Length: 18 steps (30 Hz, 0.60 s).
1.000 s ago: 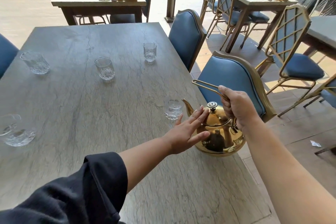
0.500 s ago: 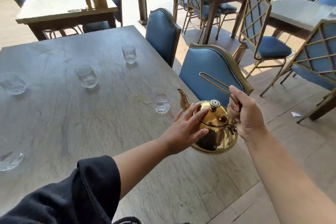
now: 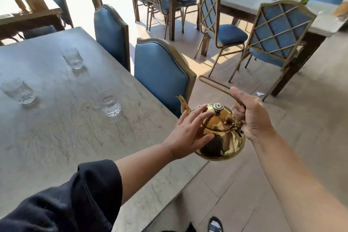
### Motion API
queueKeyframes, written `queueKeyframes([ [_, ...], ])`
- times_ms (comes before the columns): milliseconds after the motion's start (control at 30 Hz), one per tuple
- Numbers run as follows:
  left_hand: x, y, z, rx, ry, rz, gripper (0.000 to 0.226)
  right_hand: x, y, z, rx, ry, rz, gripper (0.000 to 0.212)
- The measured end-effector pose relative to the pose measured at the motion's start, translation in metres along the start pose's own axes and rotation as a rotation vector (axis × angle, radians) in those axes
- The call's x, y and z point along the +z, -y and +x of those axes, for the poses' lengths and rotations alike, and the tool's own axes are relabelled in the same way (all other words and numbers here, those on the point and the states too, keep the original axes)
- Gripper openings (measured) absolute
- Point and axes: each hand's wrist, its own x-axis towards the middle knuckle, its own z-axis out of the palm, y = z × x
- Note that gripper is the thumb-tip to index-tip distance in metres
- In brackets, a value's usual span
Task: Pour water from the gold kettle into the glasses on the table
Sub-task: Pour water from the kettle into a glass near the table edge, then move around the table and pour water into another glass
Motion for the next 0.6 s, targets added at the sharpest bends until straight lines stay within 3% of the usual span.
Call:
queueKeyframes([
  [300, 0.075, -0.037, 0.101, -0.003, -0.074, -0.052, 0.055, -0.106, 0.011, 0.062, -0.029, 0.009, -0.049, 0.052],
  [600, 0.092, -0.018, 0.204, -0.153, -0.158, -0.098, 0.051, -0.138, 0.001, 0.174, 0.029, 0.044, -0.035, 0.051],
])
